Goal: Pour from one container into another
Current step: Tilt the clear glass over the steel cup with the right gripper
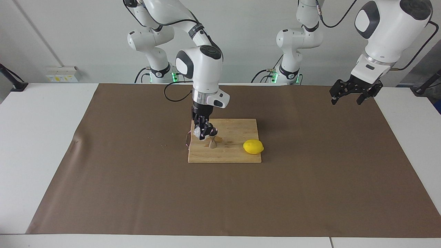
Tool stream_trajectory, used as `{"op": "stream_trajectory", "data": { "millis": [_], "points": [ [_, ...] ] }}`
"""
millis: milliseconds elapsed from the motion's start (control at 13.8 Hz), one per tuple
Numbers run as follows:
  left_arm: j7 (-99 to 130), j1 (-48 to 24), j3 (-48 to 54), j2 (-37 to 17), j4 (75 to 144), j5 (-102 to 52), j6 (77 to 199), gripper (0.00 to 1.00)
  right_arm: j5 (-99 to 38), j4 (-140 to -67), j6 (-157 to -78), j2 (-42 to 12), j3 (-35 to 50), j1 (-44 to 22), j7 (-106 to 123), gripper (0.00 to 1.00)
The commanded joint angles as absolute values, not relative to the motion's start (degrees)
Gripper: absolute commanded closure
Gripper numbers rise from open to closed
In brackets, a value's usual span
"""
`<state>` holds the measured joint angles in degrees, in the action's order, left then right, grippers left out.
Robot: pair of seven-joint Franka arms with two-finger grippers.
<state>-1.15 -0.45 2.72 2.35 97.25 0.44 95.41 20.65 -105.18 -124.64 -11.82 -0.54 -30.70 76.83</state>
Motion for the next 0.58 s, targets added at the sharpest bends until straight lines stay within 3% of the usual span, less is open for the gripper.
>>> {"op": "stream_trajectory", "data": {
  "millis": [0,509],
  "points": [
    [-0.6,-0.9,2.5,4.2,98.9,1.2,95.7,0.00,24.2,-105.7,-123.5,-11.1,-0.4,-30.8,76.2,1.00],
    [-0.6,0.0,2.4,4.2,98.9,1.2,95.0,0.00,28.3,-106.2,-122.4,-10.5,-0.2,-31.8,77.3,1.00]
  ]
}}
